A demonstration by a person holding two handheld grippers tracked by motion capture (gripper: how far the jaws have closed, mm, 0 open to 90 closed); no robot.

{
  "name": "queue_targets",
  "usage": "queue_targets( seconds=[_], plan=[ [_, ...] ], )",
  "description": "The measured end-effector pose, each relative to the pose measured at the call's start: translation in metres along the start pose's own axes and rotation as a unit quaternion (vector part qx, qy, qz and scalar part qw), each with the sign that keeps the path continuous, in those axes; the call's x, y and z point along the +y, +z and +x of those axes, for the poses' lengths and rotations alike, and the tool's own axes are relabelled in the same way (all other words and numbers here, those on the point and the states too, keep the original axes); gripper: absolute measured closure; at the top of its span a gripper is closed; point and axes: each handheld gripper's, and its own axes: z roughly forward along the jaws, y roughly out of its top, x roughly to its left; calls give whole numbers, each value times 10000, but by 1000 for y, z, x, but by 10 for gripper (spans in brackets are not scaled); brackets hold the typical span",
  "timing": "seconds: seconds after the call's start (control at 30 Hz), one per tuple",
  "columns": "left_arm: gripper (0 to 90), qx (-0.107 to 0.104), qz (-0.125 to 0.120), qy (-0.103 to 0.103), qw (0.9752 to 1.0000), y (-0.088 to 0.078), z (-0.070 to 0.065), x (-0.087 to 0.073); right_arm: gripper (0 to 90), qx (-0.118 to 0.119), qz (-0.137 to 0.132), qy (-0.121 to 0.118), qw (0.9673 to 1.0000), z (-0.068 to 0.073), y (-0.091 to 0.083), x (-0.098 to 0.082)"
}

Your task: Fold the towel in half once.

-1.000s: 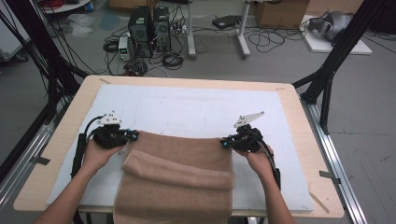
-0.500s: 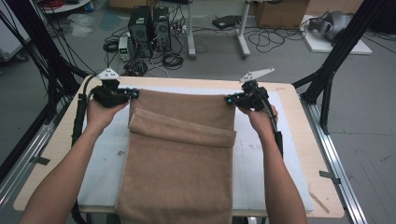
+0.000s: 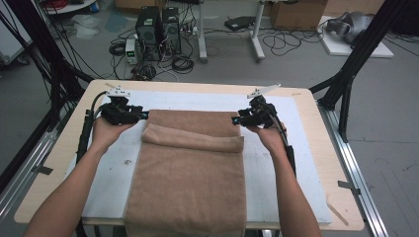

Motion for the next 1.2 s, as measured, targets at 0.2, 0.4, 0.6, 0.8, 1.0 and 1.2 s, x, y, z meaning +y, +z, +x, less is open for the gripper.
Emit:
queue_targets(
  seconds=[0.2,0.4,0.6,0.8,1.0,1.2],
  plan=[
    [622,-279,186,3,9994,14,-6,-22,535,45,-19,-77,10000,12,7,-20],
    [602,-302,540,287,9977,32,-17,-27,543,32,-7,-41,10000,13,12,-41],
    [613,-239,691,248,9970,42,-20,-41,554,12,149,48,9999,11,21,-61],
    [707,-148,719,148,9972,45,-20,-50,634,50,468,38,9989,13,34,-69],
    [844,-183,734,213,9969,44,-23,-49,831,374,480,20,9981,14,35,-69],
    [860,-189,585,317,9976,33,-26,-45,838,584,424,12,9974,18,28,-67]
  ],
)
